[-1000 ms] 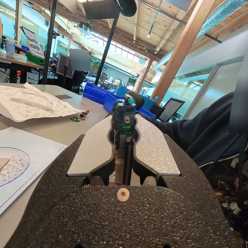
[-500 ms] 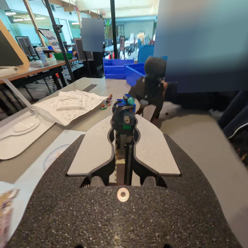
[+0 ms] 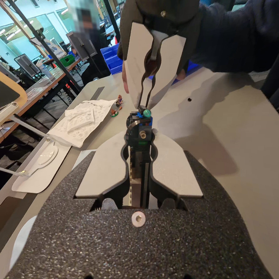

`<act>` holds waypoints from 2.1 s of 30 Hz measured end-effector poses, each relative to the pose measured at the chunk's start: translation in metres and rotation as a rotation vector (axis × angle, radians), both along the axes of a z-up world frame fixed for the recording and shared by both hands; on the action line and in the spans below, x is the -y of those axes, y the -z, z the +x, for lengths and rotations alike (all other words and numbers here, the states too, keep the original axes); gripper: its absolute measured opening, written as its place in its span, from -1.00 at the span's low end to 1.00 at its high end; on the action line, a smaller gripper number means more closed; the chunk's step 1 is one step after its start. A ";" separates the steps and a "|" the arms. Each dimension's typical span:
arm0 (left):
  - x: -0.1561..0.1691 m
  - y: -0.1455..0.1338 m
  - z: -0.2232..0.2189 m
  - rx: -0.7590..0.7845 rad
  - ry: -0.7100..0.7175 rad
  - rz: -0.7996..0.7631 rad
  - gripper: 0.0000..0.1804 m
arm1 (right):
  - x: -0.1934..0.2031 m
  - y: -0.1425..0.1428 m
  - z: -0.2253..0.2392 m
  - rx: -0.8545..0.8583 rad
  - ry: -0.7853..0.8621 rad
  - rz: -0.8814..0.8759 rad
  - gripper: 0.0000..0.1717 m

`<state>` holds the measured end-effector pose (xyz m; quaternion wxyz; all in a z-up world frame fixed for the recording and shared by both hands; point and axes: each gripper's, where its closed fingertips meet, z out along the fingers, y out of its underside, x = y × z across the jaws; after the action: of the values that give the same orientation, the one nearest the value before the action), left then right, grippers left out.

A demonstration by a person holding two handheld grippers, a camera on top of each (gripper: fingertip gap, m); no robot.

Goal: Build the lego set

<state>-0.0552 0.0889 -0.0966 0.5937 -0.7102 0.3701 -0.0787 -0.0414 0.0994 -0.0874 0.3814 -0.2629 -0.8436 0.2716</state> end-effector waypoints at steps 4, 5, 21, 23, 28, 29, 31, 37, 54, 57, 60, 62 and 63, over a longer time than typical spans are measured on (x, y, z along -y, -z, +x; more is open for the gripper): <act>0.003 -0.004 0.005 0.011 0.023 0.012 -0.72 | 0.002 -0.005 0.004 -0.008 -0.012 0.000 -0.92; 0.003 -0.003 0.005 0.009 0.020 0.011 -0.72 | 0.002 -0.005 0.004 -0.008 -0.013 0.001 -0.92; 0.001 0.002 0.005 0.060 0.044 -0.007 -0.72 | 0.009 -0.009 0.005 -0.032 -0.066 -0.100 -0.92; 0.002 0.001 0.004 0.070 0.046 -0.005 -0.72 | 0.009 -0.010 0.004 -0.046 -0.075 -0.123 -0.93; 0.002 -0.003 0.001 0.115 0.055 0.007 -0.72 | 0.011 -0.016 0.000 -0.093 -0.092 -0.175 -0.93; 0.002 -0.005 0.001 0.130 0.060 0.012 -0.72 | 0.011 -0.018 0.000 -0.107 -0.096 -0.191 -0.93; 0.003 -0.008 0.000 0.172 0.070 0.014 -0.72 | 0.012 -0.022 -0.002 -0.137 -0.101 -0.222 -0.94; 0.002 -0.008 0.006 0.247 0.101 -0.013 -0.73 | 0.015 -0.030 -0.006 -0.216 -0.118 -0.267 -1.00; -0.013 -0.013 -0.020 0.374 -0.032 0.023 -0.73 | -0.012 0.100 0.100 0.245 0.171 -0.258 -0.89; -0.014 -0.014 -0.022 0.380 -0.041 0.021 -0.73 | 0.014 0.114 0.130 0.325 0.228 -0.384 -0.84; -0.014 -0.013 -0.020 0.377 -0.040 0.020 -0.72 | 0.043 0.128 0.147 0.364 0.249 -0.458 -0.79; -0.014 -0.013 -0.019 0.374 -0.037 0.019 -0.72 | 0.054 0.135 0.153 0.373 0.265 -0.448 -0.77; -0.014 -0.013 -0.019 0.370 -0.037 0.019 -0.72 | 0.059 0.136 0.154 0.370 0.270 -0.451 -0.76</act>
<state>-0.0740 0.1026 -0.0838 0.6598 -0.6846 0.2419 -0.1935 0.1124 0.0405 -0.2230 0.1864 -0.4953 -0.7746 0.3464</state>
